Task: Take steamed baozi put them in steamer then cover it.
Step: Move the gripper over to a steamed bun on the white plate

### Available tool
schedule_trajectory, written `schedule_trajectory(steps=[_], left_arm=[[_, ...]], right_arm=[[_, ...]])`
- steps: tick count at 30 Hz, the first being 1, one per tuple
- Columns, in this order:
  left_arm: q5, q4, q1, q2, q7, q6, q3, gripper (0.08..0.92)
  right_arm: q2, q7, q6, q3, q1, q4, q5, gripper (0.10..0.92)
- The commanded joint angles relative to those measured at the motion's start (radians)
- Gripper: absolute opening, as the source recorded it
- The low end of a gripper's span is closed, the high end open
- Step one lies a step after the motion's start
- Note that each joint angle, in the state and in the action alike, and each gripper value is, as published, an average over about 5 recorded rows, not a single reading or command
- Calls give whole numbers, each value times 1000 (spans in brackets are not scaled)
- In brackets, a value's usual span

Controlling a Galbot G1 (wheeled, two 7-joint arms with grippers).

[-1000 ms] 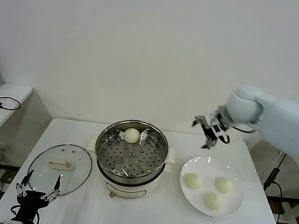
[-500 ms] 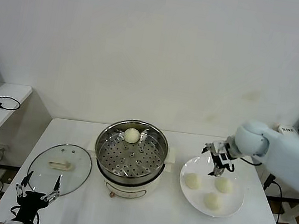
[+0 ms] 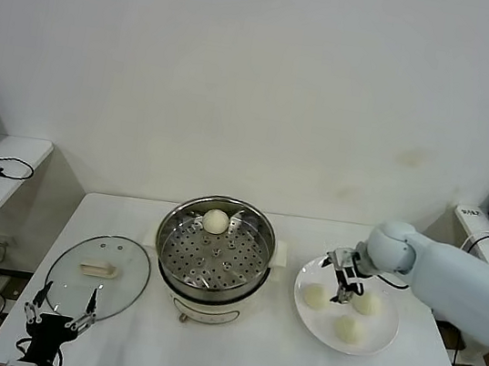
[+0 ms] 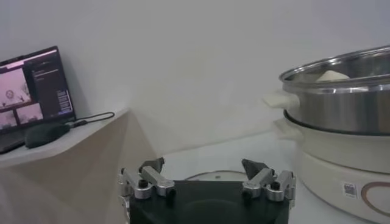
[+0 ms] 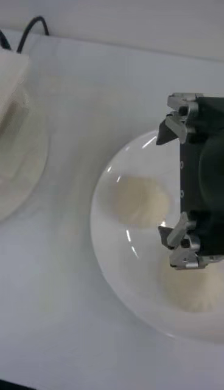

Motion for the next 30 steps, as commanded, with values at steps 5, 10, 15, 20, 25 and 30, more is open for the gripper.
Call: schedule_trajectory(steps=[5,10,15,20,25,30], left_arm=[[0,3,5,-1,0,-1,-5,823],[1,7,6,-3,-1,-3,-3,823],[2,11,3,-4,-1,-4,-1,823],[2,12,2,-4,-1,-4,0,823],[3,14,1,-7,-2,-4,2,823],[4,15,0,-10,-2,-4,5,823]], right_arm=[[69,2,-4,62,-101,-76,-34,823],[74,-1,-6,67,-114,-85,-44,822],[78,-1,-4,74,-124,-98,-56,811],[89,-1,-3,91,-143,-112,-65,778],[91,-5,-7,101,-153,-116,-76,728],[90,-12,-6,103,-152,-116,-80,667]])
